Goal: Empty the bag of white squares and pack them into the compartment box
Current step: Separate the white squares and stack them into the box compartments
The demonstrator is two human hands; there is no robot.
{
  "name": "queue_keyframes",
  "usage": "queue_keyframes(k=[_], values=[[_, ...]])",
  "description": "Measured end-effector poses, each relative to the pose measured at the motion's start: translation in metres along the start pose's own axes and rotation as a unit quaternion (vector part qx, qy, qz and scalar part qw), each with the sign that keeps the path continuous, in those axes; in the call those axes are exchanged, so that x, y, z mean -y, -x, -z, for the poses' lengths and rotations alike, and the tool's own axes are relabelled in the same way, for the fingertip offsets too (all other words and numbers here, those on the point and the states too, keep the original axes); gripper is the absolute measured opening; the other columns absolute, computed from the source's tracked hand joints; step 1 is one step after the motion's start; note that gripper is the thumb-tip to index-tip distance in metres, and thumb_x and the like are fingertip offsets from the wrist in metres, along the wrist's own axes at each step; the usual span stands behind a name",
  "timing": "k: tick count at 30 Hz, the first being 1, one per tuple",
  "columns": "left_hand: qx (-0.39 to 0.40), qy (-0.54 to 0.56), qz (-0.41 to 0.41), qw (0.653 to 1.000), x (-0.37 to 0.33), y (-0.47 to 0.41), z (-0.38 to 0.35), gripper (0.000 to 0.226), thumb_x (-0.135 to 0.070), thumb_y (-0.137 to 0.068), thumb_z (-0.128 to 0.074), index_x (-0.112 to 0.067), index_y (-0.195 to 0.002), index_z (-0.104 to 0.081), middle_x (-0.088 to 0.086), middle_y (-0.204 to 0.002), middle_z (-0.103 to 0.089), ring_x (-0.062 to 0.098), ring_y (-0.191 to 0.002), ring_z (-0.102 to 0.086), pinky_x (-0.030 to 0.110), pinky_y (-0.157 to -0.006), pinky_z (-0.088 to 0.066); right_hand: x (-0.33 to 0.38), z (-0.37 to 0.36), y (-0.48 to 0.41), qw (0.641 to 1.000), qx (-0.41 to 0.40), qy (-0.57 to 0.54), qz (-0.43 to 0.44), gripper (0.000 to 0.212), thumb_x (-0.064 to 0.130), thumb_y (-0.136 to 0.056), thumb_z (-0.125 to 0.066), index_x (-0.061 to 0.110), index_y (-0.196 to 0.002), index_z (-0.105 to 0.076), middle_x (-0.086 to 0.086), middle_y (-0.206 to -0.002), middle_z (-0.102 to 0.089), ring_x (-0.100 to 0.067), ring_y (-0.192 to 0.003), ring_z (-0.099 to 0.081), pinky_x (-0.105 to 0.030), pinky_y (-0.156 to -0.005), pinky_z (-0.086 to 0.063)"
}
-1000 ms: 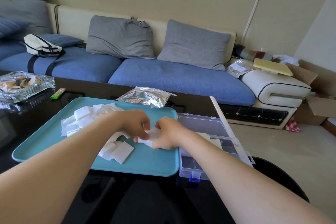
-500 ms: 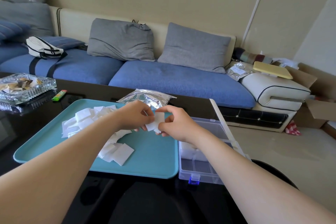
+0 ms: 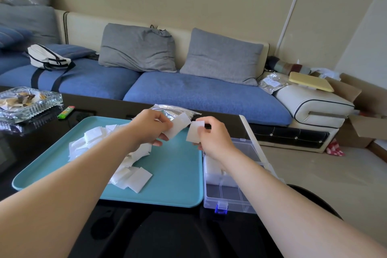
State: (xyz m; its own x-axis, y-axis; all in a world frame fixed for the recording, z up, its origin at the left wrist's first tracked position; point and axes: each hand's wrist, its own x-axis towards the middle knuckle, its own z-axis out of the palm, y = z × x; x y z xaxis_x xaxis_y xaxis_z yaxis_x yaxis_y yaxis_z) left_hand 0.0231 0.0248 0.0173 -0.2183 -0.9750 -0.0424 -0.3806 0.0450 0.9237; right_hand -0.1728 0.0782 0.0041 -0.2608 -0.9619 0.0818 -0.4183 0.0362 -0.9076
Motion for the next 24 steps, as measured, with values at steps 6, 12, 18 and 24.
queue_keyframes(k=[6,12,18,24], values=[[0.018,0.041,0.001,0.999,-0.001,0.002,-0.006,0.015,-0.022,-0.096,-0.075,-0.008,-0.099,-0.075,0.009,-0.094,-0.077,0.013,-0.074,-0.072,0.027,-0.065,-0.061,0.003,0.001,-0.004,0.989,0.013,-0.149,-0.008,0.015,0.018,-0.106,-0.063,0.012,-0.115,-0.073,-0.002,-0.1,-0.076,-0.009,-0.081,-0.067,-0.02,-0.062,-0.054],[0.081,0.106,0.01,0.991,-0.01,0.006,-0.012,0.019,-0.017,-0.098,-0.072,-0.003,-0.11,-0.072,0.012,-0.103,-0.08,0.021,-0.091,-0.079,0.038,-0.085,-0.064,-0.003,-0.002,-0.007,0.993,0.005,-0.117,0.033,0.018,0.004,-0.097,-0.07,0.014,-0.11,-0.075,-0.007,-0.095,-0.08,-0.018,-0.084,-0.079,-0.033,-0.077,-0.066],[0.106,0.1,-0.001,0.989,-0.012,0.008,-0.014,0.018,-0.018,-0.099,-0.072,-0.002,-0.11,-0.073,0.012,-0.104,-0.08,0.026,-0.098,-0.078,0.044,-0.092,-0.063,-0.003,-0.003,-0.006,0.996,0.001,-0.005,0.084,0.024,0.031,-0.082,-0.079,0.035,-0.106,-0.079,0.007,-0.103,-0.076,-0.018,-0.094,-0.075,-0.041,-0.08,-0.066],[0.134,0.121,0.007,0.984,-0.016,0.009,-0.016,0.04,-0.038,-0.099,-0.069,-0.001,-0.113,-0.074,0.017,-0.113,-0.077,0.027,-0.1,-0.075,0.043,-0.095,-0.061,-0.003,0.001,-0.005,0.994,-0.019,0.015,0.108,0.013,0.021,-0.082,-0.079,0.028,-0.093,-0.078,0.01,-0.088,-0.078,-0.013,-0.085,-0.074,-0.037,-0.082,-0.064]])
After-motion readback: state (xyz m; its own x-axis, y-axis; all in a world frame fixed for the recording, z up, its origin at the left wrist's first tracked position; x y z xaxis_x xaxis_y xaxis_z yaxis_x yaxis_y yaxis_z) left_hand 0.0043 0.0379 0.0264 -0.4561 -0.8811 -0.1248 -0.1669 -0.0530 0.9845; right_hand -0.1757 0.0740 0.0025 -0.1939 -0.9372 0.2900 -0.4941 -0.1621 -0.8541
